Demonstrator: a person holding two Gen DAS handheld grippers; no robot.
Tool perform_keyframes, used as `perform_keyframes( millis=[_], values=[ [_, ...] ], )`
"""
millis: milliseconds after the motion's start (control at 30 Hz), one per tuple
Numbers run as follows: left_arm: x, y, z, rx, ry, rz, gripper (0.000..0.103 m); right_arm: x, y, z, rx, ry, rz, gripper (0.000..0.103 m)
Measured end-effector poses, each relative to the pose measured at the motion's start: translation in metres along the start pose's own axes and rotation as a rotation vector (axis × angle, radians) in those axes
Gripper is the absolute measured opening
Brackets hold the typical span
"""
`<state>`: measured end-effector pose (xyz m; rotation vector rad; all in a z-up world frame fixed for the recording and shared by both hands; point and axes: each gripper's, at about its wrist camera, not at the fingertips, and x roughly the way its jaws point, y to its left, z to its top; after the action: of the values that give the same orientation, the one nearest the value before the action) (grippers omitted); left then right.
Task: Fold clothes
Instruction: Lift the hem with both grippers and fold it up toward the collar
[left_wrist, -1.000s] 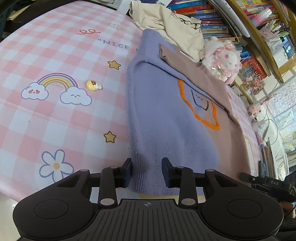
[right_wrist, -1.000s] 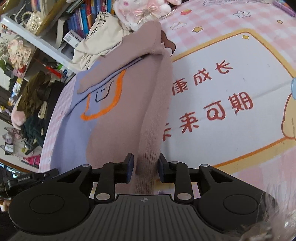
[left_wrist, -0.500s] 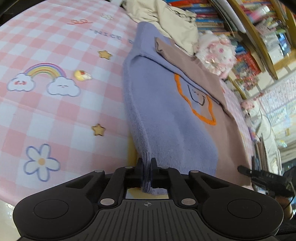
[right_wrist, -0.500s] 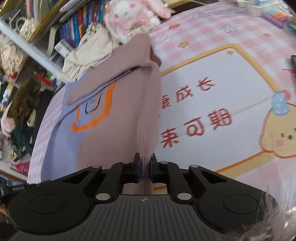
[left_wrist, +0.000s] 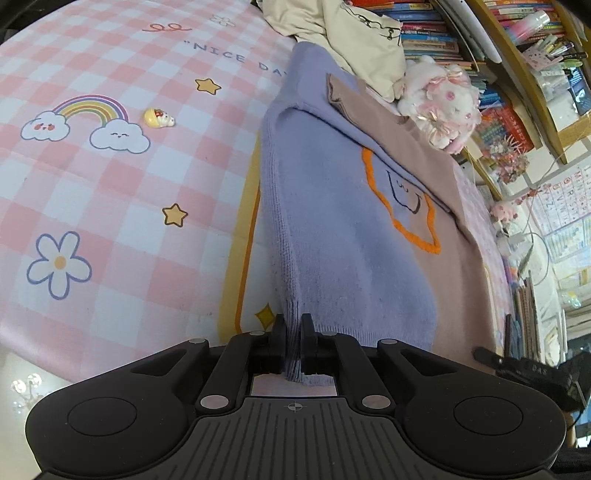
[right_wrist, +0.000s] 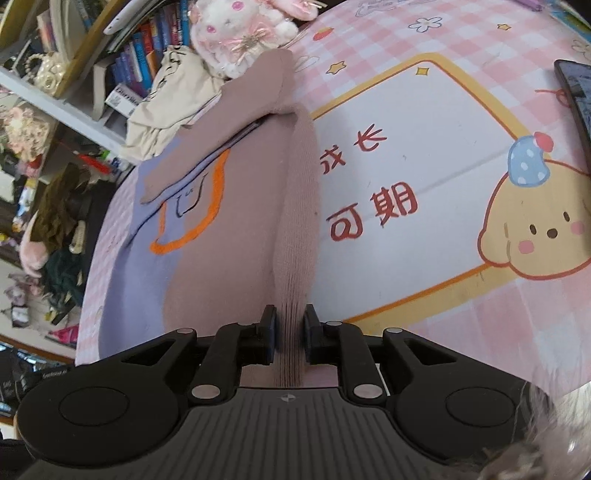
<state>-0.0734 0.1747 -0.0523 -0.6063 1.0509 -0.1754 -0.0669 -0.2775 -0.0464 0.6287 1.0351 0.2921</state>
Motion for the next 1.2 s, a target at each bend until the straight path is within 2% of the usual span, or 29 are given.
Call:
perform_keyframes(
  millis=[100,267,433,567,700,833,967,1200],
  values=[
    [-0.001,0.001,-0.002,-0.034,-0.014,0.000,0.009,-0.002,-0.003,-0.003,-0.015,0.013,0.027,0.014],
    [-0.001,0.005,-0.005,-0.091,-0.027,-0.012,0.010,-0.003,-0.012,-0.002,0.017,0.021,0.056,0.013],
    [-0.002,-0.007,-0.009,-0.046,-0.052,0.038,0.010,-0.002,-0.005,-0.001,-0.054,0.029,0.042,0.011],
    [-0.003,-0.017,-0.012,0.014,-0.072,0.086,0.010,-0.001,0.006,-0.003,-0.167,0.026,0.007,0.011],
    [-0.005,-0.029,-0.023,0.097,-0.115,0.141,0.005,-0.002,0.003,-0.003,-0.154,0.027,0.004,0.009],
    [-0.012,-0.034,-0.036,0.059,-0.129,0.117,0.005,-0.014,-0.004,-0.002,-0.110,0.005,0.034,0.008],
    [-0.027,-0.029,-0.054,-0.012,-0.144,0.049,0.004,-0.035,-0.012,-0.002,-0.063,-0.011,0.100,0.008],
    [-0.054,-0.021,-0.091,-0.147,-0.160,-0.025,0.005,-0.070,-0.023,-0.024,-0.012,0.029,0.191,0.007]
  ],
)
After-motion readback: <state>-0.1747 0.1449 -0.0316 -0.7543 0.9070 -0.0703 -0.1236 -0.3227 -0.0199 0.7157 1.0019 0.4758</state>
